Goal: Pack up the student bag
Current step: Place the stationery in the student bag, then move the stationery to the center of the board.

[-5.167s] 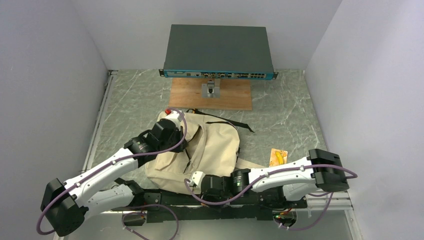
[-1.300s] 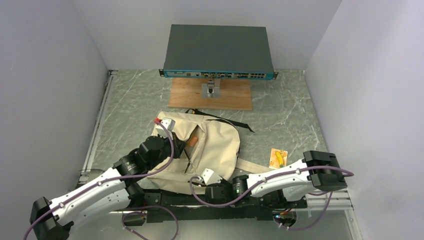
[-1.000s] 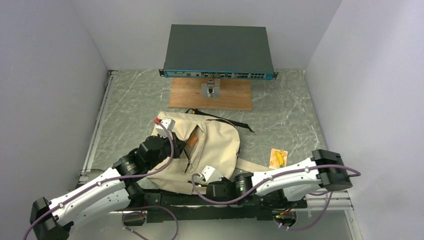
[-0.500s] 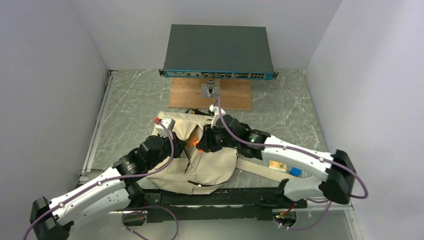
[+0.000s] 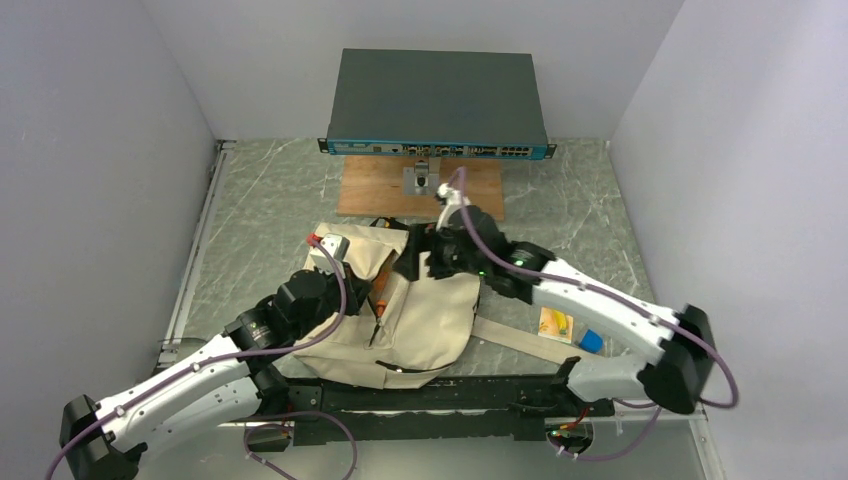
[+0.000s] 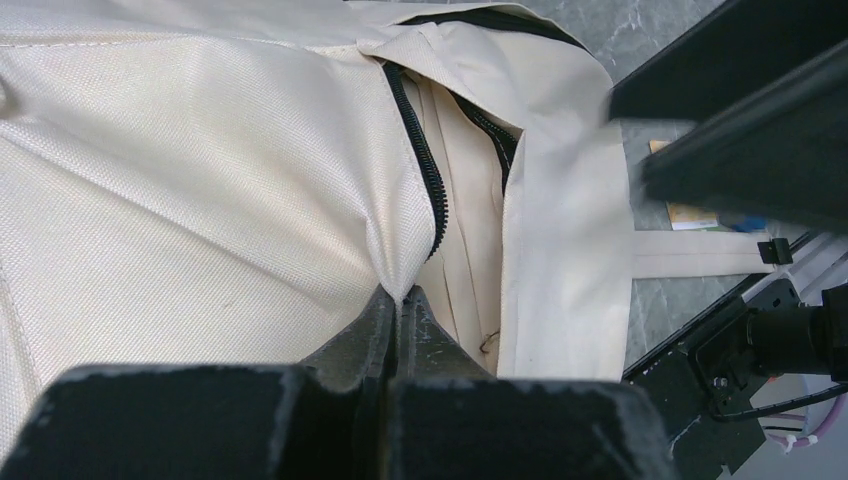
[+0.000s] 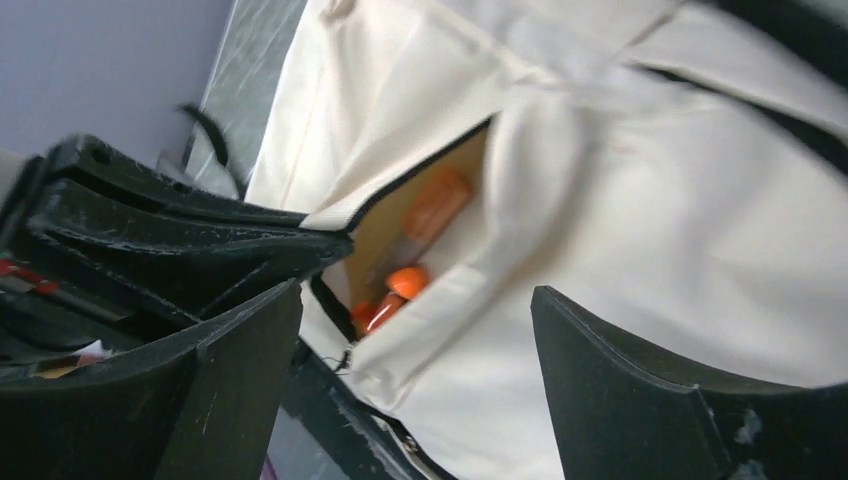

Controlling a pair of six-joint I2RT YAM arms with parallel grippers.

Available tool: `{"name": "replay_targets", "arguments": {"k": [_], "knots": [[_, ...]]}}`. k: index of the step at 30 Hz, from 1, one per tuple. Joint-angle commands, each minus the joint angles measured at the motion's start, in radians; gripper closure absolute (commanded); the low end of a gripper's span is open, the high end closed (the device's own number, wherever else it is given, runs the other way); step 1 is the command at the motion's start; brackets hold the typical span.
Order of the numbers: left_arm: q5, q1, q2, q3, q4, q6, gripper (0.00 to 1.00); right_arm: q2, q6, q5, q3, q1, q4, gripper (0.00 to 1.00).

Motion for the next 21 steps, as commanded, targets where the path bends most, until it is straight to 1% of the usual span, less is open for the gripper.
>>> {"name": "replay_targets", "arguments": {"k": [1, 2, 3, 4, 5, 7, 8, 11, 15, 17, 21], "knots": [[0.044, -0.014, -0.028, 0.065, 0.072, 0.009, 1.00, -0.181, -0.056, 0.289, 0.043, -0.040, -0.319, 0.12], [0.045, -0.014, -0.023, 0.069, 0.065, 0.010, 1.00, -0.221, -0.035, 0.375, 0.018, -0.049, -0.357, 0.11], [0.049, -0.014, -0.020, 0.070, 0.061, 0.013, 1.00, -0.258, 0.000, 0.453, -0.011, -0.064, -0.429, 0.07], [0.053, -0.014, -0.020, 0.070, 0.058, 0.017, 1.00, -0.294, 0.034, 0.521, -0.050, -0.090, -0.457, 0.05], [0.057, -0.013, -0.020, 0.068, 0.059, 0.024, 1.00, -0.317, 0.077, 0.567, -0.082, -0.132, -0.513, 0.02], [0.069, -0.014, -0.021, 0.065, 0.065, 0.036, 1.00, -0.347, 0.145, 0.593, -0.146, -0.263, -0.565, 0.01], [0.074, -0.014, -0.020, 0.066, 0.067, 0.043, 1.00, -0.354, 0.152, 0.579, -0.172, -0.345, -0.571, 0.01], [0.101, -0.013, -0.009, 0.074, 0.069, 0.064, 1.00, -0.353, 0.097, 0.512, -0.247, -0.577, -0.535, 0.01], [0.167, -0.014, 0.014, 0.076, 0.092, 0.066, 1.00, -0.342, 0.087, 0.393, -0.349, -0.785, -0.496, 0.02], [0.199, -0.013, 0.026, 0.079, 0.097, 0.057, 1.00, -0.326, 0.102, 0.330, -0.363, -0.841, -0.515, 0.05], [0.213, -0.013, 0.017, 0.054, 0.124, 0.046, 1.00, -0.290, 0.143, 0.274, -0.369, -0.855, -0.539, 0.06]]}}
